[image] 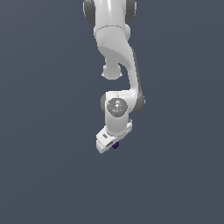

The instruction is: Pick up the object and move it to a goal position.

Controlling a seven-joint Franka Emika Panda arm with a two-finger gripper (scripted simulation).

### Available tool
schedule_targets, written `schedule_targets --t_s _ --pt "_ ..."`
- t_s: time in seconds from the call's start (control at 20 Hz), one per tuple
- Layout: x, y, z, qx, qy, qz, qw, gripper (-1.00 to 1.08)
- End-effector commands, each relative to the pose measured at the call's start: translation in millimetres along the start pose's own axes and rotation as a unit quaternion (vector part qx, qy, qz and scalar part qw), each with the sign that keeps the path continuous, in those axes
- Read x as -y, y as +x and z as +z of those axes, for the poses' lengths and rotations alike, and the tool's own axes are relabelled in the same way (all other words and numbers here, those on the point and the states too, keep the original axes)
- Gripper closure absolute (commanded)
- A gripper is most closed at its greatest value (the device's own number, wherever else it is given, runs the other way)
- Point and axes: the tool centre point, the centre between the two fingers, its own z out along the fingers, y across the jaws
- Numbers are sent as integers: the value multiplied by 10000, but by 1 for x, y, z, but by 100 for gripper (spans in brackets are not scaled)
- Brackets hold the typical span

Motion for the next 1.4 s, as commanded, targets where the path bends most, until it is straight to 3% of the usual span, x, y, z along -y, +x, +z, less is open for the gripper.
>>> schedule_targets --t_s 0.0,0.3,0.35,1.0,1.35 --pt "0 0 12 0 0 -6 10000 -92" --pt "0 1 19 0 0 -10 10000 -92" --pt "0 1 19 0 0 -10 10000 108" --pt "1 0 19 0 0 -10 10000 108" --pt "18 -3 18 0 0 -10 10000 108"
